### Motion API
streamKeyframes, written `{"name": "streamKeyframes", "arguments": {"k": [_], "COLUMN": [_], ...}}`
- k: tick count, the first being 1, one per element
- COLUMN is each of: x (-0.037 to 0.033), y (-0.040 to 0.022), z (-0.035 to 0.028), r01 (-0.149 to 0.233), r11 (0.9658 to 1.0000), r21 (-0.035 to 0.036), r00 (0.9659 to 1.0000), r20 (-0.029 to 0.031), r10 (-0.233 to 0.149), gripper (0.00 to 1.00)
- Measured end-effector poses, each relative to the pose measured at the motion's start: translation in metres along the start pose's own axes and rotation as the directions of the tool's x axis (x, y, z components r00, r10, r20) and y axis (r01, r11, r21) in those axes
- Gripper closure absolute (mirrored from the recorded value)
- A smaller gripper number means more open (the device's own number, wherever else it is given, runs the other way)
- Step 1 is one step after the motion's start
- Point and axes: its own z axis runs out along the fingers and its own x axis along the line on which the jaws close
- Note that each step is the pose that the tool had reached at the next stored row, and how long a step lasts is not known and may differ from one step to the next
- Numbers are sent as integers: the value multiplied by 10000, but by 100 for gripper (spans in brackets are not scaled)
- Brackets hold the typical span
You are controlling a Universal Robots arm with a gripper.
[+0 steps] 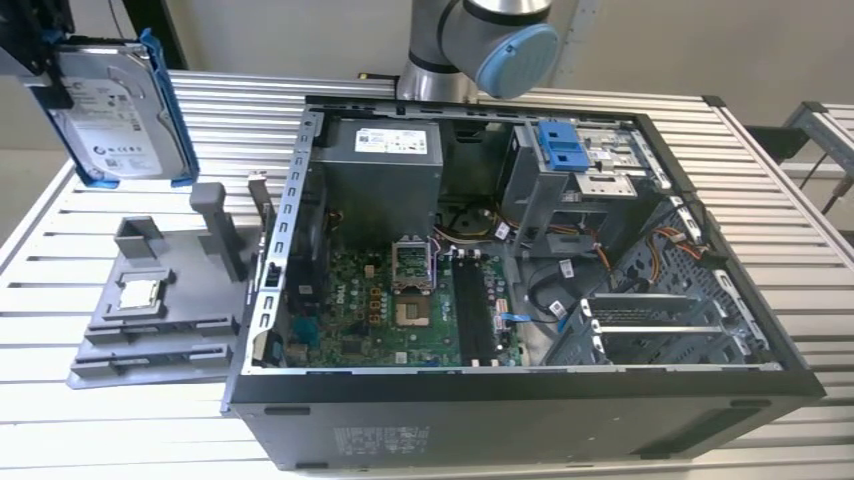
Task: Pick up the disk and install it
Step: 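Pick up the disk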
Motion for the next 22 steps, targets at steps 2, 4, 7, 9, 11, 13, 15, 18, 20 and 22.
{"name": "streamKeyframes", "arguments": {"k": [2,4,7,9,11,13,15,18,20,22], "x": [1,2,4,5,6,7,8,10,11,12], "y": [0,1,2,3,4,4,5,6,7,7], "z": [-33,-69,-120,-154,-188,-217,-248,-293,-326,-360], "r01": [0,0,0,0,0,0,0,0,0,0], "r11": [10000,10000,10000,10000,10000,10000,10000,10000,10000,10000], "r21": [0,-1,0,0,0,0,0,0,0,0], "r00": [10000,10000,10000,10000,10000,10000,10000,10000,10000,10000], "r20": [0,0,0,0,0,0,0,0,0,0], "r10": [0,0,0,0,0,0,0,0,0,0], "gripper": [100,100,100,100,100,100,100,100,100,100]}}
